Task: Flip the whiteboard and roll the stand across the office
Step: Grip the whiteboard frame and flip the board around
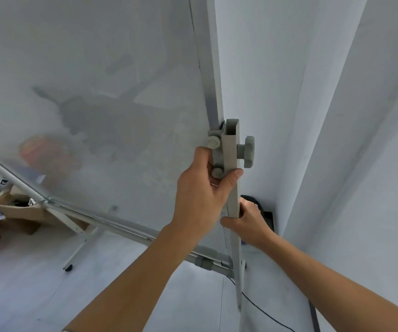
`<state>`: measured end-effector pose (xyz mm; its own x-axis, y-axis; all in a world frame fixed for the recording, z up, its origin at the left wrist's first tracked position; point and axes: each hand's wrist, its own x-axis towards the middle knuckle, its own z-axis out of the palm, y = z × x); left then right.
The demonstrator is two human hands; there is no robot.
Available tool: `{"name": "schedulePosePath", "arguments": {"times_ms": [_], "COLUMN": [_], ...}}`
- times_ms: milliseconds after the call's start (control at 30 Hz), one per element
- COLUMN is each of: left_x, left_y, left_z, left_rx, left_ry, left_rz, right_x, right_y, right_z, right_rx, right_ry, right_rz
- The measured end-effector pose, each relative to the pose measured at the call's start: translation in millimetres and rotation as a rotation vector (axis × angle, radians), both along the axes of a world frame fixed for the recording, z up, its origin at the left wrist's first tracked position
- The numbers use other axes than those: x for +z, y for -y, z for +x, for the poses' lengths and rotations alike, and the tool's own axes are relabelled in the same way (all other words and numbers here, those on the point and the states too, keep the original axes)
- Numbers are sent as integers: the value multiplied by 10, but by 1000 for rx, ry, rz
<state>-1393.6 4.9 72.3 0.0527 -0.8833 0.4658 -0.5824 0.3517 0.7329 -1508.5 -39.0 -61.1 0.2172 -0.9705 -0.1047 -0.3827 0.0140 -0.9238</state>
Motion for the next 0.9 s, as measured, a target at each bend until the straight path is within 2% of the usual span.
{"name": "schedulePosePath", "arguments": {"times_ms": [233,467,900], "left_x": [-68,-37,51], "left_y": [-1016,-2042,-3563], "left_z": [163,256,367], "left_rx": [-124,-188,-129], "left_ry": [27,29,22], "left_rz": [-53,-5,89], "right_x": [-89,-77,-32], "right_y": [-1181,-2281,-3743], "right_z": [111,210,385], "right_rx": [-114,-181,-216], "right_ry": [94,59,45], "right_rz": [-61,-43,-63]}}
